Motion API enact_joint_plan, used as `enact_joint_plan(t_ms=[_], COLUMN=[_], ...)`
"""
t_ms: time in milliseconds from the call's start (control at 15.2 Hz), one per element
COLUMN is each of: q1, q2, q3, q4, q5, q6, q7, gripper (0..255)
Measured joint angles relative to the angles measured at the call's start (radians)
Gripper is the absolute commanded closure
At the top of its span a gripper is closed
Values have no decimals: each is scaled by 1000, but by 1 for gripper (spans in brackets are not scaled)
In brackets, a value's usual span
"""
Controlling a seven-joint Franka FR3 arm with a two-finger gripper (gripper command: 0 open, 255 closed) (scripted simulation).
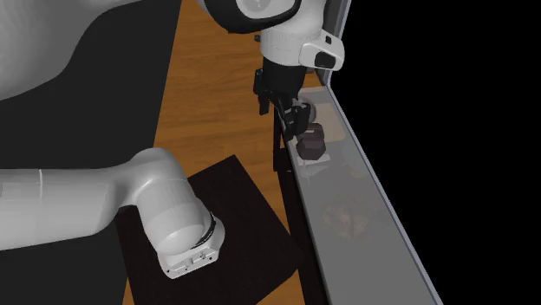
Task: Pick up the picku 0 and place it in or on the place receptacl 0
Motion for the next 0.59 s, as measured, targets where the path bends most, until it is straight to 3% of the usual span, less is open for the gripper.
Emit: enact_joint_plan(t_ms=[198, 594], q1=[-1, -3], q2=[20, 163], q3=[8, 48], q4=[-21, -66], q5=[4, 21], q6=[45, 258], q7=[16, 98], gripper=[0, 0])
